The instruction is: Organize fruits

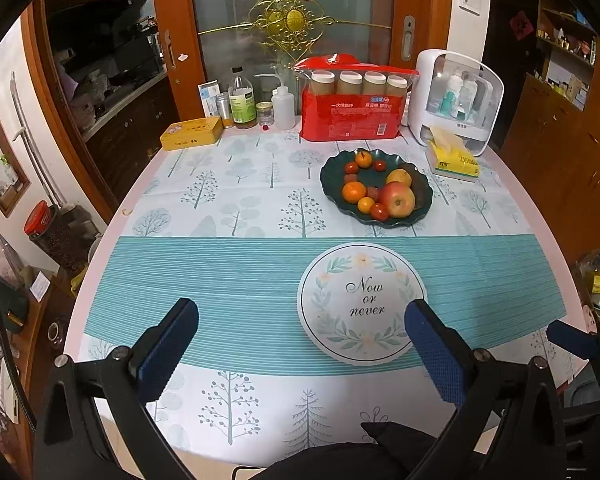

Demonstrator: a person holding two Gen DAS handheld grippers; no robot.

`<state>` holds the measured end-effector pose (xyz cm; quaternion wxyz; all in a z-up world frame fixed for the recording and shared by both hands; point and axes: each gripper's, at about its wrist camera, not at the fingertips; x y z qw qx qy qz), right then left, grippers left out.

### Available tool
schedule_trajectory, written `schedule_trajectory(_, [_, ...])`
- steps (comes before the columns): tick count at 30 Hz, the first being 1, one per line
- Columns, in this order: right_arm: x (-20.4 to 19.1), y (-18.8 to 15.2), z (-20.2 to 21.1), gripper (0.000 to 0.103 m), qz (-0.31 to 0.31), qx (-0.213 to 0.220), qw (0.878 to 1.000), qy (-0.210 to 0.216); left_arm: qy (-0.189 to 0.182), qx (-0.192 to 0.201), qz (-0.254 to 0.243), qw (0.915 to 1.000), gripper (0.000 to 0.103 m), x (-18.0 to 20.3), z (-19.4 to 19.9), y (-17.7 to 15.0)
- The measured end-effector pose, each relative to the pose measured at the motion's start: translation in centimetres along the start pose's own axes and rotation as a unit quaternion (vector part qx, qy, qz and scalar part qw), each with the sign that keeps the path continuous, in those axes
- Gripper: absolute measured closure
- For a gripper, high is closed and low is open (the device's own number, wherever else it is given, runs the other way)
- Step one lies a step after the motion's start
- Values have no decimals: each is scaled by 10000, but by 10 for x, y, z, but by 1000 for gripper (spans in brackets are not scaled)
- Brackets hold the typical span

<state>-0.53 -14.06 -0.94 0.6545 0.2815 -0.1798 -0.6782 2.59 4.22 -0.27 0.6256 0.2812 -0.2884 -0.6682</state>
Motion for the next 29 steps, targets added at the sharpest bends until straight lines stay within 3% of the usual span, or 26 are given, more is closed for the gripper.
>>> schedule_trajectory(29, [8, -3, -7, 0, -40, -90, 10000, -8, -11, -1, -55, 10000, 1, 2, -2, 2])
Point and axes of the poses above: each gripper's, at about its wrist camera, not at the fingertips, and z roughly against the way its jaws point, x to its right, y to its top, and after that the axes turned 8 degrees about x, right-handed
